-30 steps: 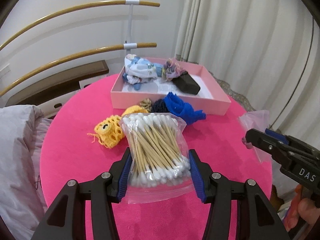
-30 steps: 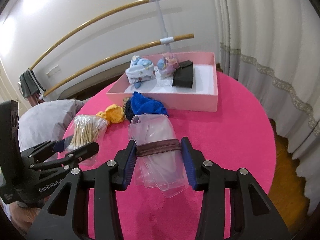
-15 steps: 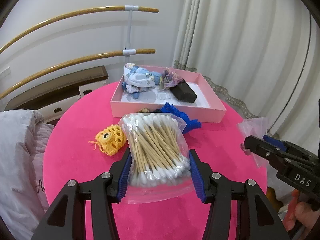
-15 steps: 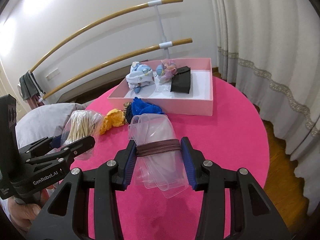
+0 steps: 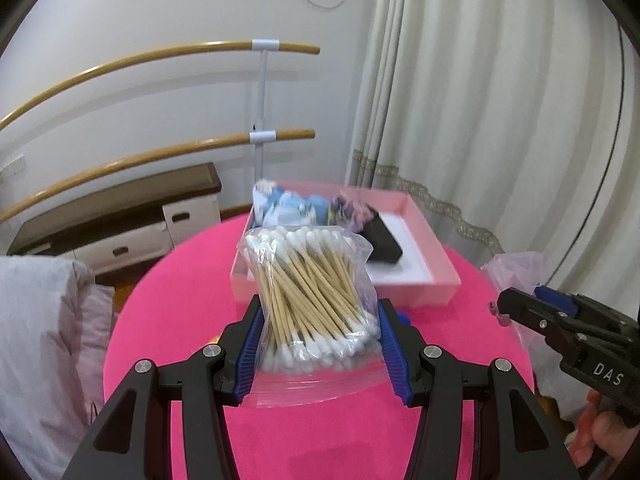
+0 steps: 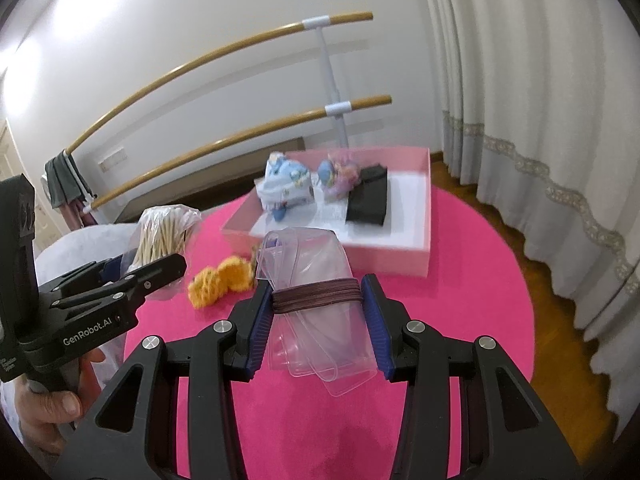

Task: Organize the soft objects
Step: 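Lift and carry the swab bag and plastic bag with both tools over the box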

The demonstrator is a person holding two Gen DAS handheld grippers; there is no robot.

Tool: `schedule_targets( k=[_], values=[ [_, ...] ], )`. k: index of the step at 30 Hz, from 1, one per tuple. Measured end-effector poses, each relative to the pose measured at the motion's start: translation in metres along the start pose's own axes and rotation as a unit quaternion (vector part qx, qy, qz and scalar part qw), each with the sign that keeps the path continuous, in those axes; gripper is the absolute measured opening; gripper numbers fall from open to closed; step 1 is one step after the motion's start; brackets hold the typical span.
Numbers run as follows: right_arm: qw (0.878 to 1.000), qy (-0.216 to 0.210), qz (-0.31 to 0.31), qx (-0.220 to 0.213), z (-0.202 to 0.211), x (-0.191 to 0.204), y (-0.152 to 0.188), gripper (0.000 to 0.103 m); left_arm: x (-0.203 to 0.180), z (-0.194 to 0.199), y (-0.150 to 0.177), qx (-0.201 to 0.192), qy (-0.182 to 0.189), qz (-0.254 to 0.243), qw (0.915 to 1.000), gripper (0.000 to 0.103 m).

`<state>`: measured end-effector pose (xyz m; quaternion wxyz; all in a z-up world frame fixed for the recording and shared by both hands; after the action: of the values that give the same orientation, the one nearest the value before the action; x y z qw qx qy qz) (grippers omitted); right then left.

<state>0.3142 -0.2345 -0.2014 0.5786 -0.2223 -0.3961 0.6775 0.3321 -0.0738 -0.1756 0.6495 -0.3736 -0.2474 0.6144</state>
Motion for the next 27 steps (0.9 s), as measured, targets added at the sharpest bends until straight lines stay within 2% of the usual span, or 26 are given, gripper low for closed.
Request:
schedule_targets(
  k=[8, 14, 22, 27],
  values=[
    [1.0, 0.001, 0.017, -0.021, -0.01, -0.006, -0.061, 0.04, -0.008, -0.02, -0.047, -0.024, 0.004, -0.014, 0.9996, 0.05],
    [0.999, 0.009, 0.026, -0.021, -0.029, -0.011, -0.095, 0.04, -0.009, -0.049, -0.081, -0.033, 0.003, -0.019, 0.9993, 0.05],
    [1.0, 0.014, 0.02, -0.014, -0.055, -0.03, -0.13, 0.04, -0.007, -0.092, -0.111, -0.028, 0.004, -0.017, 0.9994, 0.05],
    [1.0, 0.01, 0.012, 0.009, -0.085, -0.043, -0.142, 0.04, -0.007, -0.122, -0.124, -0.01, 0.007, -0.016, 0.9998, 0.05]
  ],
)
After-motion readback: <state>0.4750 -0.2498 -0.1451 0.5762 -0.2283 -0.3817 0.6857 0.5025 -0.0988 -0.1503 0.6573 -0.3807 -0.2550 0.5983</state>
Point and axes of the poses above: each gripper's, at about its wrist camera, not at the fingertips, and z roughly against the way its jaws point, x to its left, y to its underside, the point moved 9 cm from there along -z, roughly the way its jaws point, and after that the axes turned 2 degrees about z, right-handed, at the moved point
